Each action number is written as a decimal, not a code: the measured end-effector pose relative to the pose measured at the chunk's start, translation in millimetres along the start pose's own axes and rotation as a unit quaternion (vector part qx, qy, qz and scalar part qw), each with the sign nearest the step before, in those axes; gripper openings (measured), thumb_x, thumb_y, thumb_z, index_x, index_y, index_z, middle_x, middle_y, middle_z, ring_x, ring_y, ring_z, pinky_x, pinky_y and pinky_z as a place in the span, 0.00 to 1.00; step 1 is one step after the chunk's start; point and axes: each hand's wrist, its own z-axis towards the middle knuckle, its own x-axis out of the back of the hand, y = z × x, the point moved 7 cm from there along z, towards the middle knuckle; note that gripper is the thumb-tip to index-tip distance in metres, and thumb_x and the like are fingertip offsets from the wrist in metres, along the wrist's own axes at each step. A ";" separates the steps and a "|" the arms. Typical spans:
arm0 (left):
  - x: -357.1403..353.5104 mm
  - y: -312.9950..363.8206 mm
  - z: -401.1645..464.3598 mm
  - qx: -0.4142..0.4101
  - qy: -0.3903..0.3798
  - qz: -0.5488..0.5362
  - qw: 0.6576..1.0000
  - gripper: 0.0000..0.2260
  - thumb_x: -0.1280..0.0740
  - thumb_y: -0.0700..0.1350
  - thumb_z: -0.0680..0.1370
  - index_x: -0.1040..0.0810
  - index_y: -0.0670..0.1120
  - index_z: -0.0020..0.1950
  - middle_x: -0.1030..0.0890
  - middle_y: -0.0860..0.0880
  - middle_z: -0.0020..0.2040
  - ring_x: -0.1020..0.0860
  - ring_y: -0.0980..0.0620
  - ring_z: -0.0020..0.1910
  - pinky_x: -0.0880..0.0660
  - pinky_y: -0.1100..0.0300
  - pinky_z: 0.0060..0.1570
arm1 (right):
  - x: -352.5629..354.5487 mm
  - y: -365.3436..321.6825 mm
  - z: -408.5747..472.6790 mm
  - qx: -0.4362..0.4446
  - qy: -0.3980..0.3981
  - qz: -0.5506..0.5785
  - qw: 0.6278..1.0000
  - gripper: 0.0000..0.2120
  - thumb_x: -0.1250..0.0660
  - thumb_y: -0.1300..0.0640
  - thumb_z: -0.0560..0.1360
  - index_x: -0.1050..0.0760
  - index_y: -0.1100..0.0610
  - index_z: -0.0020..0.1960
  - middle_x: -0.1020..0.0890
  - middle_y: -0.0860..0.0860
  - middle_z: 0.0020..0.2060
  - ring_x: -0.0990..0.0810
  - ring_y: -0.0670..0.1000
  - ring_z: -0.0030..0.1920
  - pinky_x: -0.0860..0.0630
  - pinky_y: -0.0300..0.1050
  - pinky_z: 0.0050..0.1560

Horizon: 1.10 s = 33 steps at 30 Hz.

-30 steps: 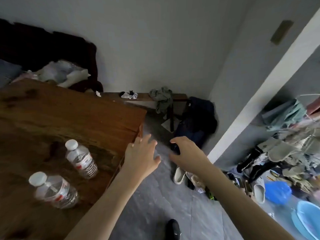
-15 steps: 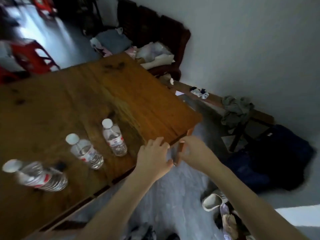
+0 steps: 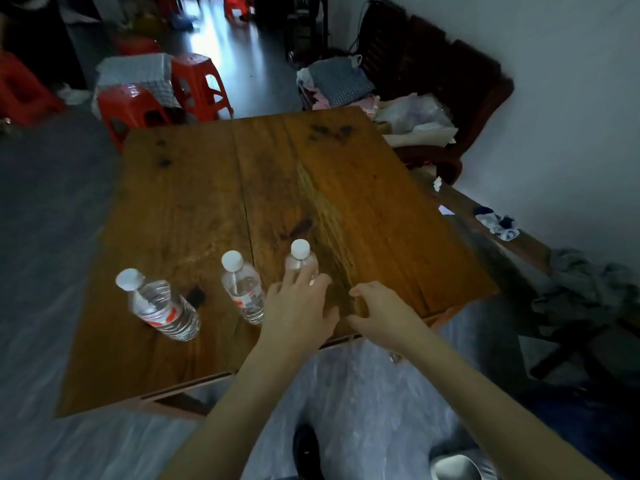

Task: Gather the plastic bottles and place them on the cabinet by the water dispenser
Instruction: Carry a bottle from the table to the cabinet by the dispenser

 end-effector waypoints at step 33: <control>-29.7 -59.0 58.6 0.085 0.114 -0.403 0.904 0.34 0.19 0.49 0.68 0.33 0.54 0.68 0.21 0.59 0.57 0.20 0.63 0.55 0.20 0.65 0.52 | -65.7 26.7 53.9 -0.075 -0.116 0.262 0.955 0.18 0.32 0.53 0.78 0.26 0.53 0.67 0.22 0.48 0.60 0.23 0.47 0.56 0.26 0.39 0.51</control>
